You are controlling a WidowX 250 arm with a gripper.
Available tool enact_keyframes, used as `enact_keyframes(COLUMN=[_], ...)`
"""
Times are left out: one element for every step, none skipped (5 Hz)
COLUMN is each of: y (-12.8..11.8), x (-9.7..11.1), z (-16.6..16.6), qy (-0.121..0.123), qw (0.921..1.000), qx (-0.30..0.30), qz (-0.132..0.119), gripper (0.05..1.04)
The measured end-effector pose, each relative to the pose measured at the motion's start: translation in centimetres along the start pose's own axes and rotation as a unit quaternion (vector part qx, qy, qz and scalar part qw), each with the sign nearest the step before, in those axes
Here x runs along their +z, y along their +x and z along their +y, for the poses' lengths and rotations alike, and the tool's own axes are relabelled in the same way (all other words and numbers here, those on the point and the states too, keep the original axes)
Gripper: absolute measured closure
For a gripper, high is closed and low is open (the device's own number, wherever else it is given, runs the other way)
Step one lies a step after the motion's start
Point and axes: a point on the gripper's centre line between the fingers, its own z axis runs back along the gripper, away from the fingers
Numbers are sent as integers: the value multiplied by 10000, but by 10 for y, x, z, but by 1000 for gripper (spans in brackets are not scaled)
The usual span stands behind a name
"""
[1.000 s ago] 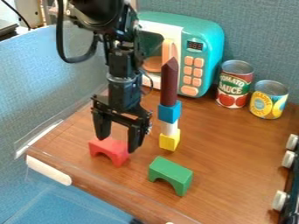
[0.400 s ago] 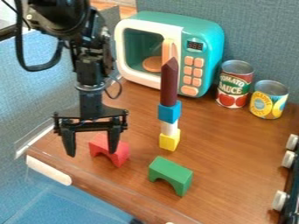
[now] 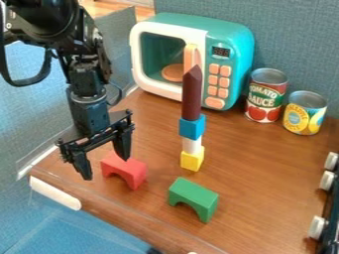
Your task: Put the red arch on top of the green arch on the right side of the table
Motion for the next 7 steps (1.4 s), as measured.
enact_keyframes(y=[3, 3, 6, 9, 15, 18, 14], x=[-2, -5, -13, -21, -28, -41, -44], z=[-4, -14, -16, -26, -29, -33, -34], qy=[-34, 77, 196, 226, 362, 443, 557], qw=[9983, 9958, 9929, 9903, 9859, 9827, 9820], qx=[583, 905, 1169, 1371, 1631, 1800, 1803], qz=[-30, -101, -102, -48, -70, -21, 20], gripper=[83, 83, 83, 83, 83, 140, 424])
